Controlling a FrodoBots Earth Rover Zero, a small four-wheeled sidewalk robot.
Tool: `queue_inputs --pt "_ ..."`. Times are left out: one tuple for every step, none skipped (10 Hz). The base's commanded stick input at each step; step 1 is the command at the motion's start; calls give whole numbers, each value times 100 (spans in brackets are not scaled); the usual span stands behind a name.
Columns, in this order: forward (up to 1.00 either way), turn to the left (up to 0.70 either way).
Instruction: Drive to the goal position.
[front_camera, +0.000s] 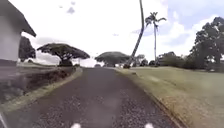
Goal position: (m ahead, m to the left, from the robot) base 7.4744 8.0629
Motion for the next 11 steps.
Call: queue_inputs --pt "70 35" --pt "70 35" --pt "70 0" --pt "70 0" --pt "70 0" --pt "70 0" --pt "70 0" --pt "70 0" --pt "70 0" --pt "70 0" --pt "70 0"
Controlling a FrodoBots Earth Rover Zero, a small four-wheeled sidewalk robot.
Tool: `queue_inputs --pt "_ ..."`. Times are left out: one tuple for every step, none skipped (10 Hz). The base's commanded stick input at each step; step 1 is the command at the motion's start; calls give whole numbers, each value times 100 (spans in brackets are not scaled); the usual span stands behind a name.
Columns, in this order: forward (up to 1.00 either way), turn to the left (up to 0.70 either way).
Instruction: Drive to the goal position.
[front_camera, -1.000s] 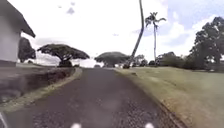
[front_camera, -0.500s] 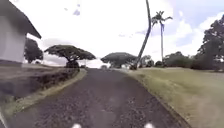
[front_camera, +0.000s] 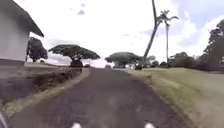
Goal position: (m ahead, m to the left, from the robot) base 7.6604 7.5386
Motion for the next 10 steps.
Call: queue_inputs --pt "70 0" --pt "70 0" --pt "70 0" --pt "70 0" --pt "70 0" --pt "70 0" --pt "70 0" --pt "70 0" --pt "70 0" --pt "70 0"
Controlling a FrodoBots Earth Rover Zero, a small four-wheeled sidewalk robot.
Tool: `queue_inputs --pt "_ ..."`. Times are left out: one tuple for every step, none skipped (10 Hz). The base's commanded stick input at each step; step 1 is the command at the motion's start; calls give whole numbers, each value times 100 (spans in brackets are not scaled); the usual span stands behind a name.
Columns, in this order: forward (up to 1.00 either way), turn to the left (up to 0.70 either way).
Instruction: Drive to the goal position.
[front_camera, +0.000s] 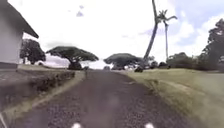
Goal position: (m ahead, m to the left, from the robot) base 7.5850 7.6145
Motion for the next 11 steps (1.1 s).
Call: queue_inputs --pt "70 0" --pt "70 0" --pt "70 0" --pt "70 0" --pt "70 0" --pt "70 0" --pt "70 0" --pt "70 0" --pt "70 0" --pt "70 0" --pt "70 0"
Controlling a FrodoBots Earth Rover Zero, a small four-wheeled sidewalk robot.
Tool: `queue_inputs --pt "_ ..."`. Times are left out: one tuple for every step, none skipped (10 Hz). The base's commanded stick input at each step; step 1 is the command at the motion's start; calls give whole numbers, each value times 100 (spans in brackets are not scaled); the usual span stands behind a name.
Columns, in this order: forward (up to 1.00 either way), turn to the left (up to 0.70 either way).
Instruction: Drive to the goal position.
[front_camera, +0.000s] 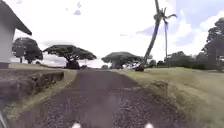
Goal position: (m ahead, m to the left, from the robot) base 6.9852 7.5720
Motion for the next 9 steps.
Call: queue_inputs --pt "70 0" --pt "70 0" --pt "70 0" --pt "70 0" --pt "70 0" --pt "70 0" --pt "70 0" --pt "70 0" --pt "70 0"
